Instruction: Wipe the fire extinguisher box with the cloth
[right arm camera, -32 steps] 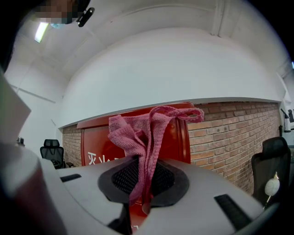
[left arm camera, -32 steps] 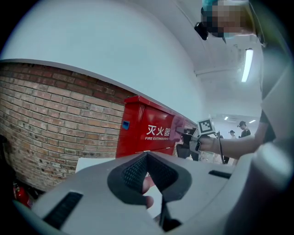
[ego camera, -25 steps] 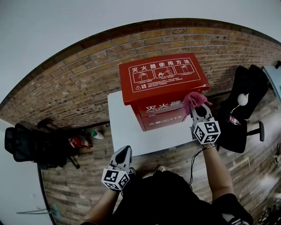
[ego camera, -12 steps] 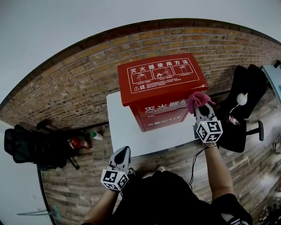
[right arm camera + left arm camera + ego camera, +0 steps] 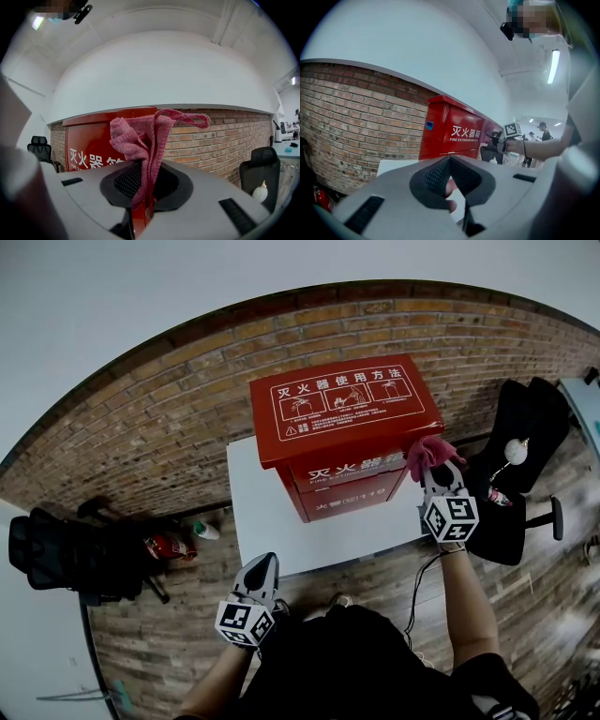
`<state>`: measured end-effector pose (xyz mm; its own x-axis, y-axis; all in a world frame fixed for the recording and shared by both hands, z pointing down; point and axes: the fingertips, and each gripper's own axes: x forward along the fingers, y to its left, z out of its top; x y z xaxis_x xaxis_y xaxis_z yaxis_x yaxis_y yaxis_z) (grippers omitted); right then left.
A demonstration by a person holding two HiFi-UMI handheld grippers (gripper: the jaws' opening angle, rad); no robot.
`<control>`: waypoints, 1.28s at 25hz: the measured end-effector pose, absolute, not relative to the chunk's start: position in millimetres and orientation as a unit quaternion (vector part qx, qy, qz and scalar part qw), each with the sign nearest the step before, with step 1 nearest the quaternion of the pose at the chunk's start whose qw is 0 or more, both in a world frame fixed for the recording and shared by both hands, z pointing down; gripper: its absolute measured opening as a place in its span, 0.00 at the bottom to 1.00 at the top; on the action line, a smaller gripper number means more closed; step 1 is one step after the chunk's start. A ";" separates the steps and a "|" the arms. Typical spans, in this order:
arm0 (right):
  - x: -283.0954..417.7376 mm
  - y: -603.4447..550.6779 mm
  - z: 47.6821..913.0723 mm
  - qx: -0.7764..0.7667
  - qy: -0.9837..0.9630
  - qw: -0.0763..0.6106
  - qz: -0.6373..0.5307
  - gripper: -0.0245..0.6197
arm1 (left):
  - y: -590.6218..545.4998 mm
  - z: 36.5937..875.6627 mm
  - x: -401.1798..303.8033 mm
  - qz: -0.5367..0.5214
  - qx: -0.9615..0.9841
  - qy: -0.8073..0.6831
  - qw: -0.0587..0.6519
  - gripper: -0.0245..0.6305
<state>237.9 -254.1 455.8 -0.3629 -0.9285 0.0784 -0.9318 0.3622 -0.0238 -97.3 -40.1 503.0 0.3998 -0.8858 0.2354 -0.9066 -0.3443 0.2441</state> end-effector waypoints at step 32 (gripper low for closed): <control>239.0 -257.8 545.5 0.568 -0.815 0.090 0.061 0.13 | -43.4 507.2 -102.7 0.029 0.813 -0.553 0.179 0.06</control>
<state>239.0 -257.8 545.5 -0.3376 -0.9160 0.2167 -0.9381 0.3463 0.0021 -102.7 -43.4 507.2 0.3861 -0.8893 0.2449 -0.9101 -0.3240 0.2584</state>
